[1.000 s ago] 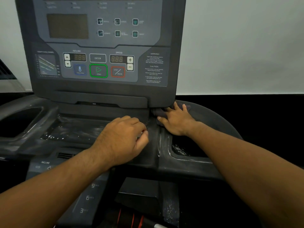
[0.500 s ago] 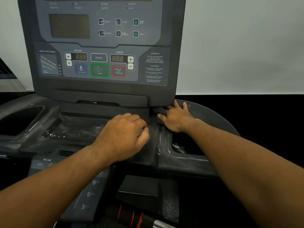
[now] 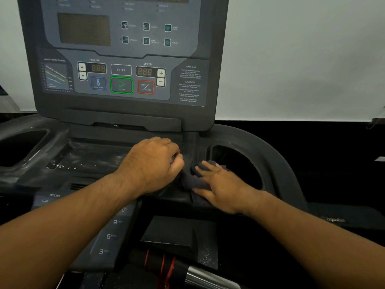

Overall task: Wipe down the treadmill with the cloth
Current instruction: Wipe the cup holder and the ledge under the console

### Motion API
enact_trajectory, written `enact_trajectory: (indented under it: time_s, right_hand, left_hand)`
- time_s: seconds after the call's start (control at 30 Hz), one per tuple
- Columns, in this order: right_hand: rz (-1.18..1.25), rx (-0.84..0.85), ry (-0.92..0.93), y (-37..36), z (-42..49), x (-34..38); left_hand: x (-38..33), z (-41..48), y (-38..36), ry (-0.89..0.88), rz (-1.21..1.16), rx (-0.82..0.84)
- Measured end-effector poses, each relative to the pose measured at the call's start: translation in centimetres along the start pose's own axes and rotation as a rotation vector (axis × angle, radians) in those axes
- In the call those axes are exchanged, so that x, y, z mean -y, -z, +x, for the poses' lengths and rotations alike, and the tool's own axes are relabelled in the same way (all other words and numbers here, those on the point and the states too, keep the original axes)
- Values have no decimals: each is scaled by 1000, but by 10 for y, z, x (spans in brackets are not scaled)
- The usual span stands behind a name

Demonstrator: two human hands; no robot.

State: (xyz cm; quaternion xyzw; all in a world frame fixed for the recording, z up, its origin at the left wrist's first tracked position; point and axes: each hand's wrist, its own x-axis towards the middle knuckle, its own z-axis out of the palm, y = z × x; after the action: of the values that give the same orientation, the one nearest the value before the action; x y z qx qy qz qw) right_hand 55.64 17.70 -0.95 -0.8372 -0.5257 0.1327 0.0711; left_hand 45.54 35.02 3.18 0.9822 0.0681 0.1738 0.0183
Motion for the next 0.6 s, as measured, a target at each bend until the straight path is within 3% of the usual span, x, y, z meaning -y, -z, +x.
enact_trajectory:
  time_s: [0.13,0.47,0.6]
  right_hand:
    - [-9,44,15,-4,0,-2]
    - [-75,-19,-310,17,94,-29]
    - [-97,-43,-240,10,70,-18]
  left_hand:
    - [-5,4,-1,-30,-14,-7]
    - [-16,-13,-11,-36,-4,-4]
    - [-13,-19,-5,8,12,12]
